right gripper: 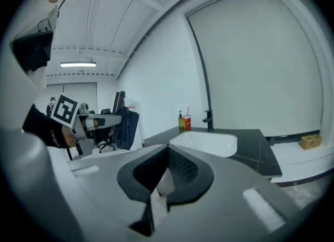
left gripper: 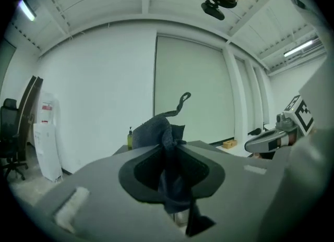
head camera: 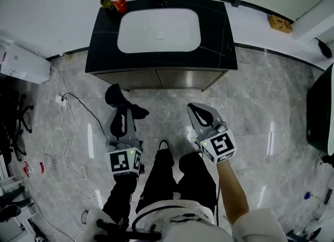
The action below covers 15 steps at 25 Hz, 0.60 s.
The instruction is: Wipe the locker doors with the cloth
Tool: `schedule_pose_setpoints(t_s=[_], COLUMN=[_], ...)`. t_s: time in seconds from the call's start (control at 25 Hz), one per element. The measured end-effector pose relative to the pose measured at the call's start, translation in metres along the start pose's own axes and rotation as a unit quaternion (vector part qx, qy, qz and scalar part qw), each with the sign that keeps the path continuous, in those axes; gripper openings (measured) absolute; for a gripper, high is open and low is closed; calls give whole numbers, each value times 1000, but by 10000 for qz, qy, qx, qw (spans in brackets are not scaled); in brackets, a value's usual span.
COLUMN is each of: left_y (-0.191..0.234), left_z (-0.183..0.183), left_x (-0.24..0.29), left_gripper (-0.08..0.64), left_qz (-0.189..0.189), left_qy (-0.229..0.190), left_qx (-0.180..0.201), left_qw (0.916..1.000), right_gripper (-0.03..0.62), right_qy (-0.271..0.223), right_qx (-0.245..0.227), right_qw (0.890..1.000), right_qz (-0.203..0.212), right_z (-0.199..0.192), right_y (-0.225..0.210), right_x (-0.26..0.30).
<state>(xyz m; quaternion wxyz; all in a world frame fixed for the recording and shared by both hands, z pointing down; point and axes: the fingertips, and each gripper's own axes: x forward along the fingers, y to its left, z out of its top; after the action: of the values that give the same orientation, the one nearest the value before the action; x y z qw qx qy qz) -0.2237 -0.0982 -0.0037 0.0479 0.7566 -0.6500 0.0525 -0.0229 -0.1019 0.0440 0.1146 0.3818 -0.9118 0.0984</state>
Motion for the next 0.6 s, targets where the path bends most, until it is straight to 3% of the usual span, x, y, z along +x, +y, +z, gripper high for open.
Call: schedule_pose_setpoints(t_s=[0.28,0.6], left_y=[-20,-70], left_z=[126,178], left_x=[-31,-86], left_gripper=[69,69], left_qz=[-418,-195], left_qy=[-423,-589], left_qx=[57,20], left_qw=[9982,9981], right_gripper=[5,3], right_qy=[-566,-877], right_qx=[65,-29], right_qw=[9966,9928], right_qz=[-602,-817], right_z=[122,177], right_y=[36,49], right_x=[-48,-122])
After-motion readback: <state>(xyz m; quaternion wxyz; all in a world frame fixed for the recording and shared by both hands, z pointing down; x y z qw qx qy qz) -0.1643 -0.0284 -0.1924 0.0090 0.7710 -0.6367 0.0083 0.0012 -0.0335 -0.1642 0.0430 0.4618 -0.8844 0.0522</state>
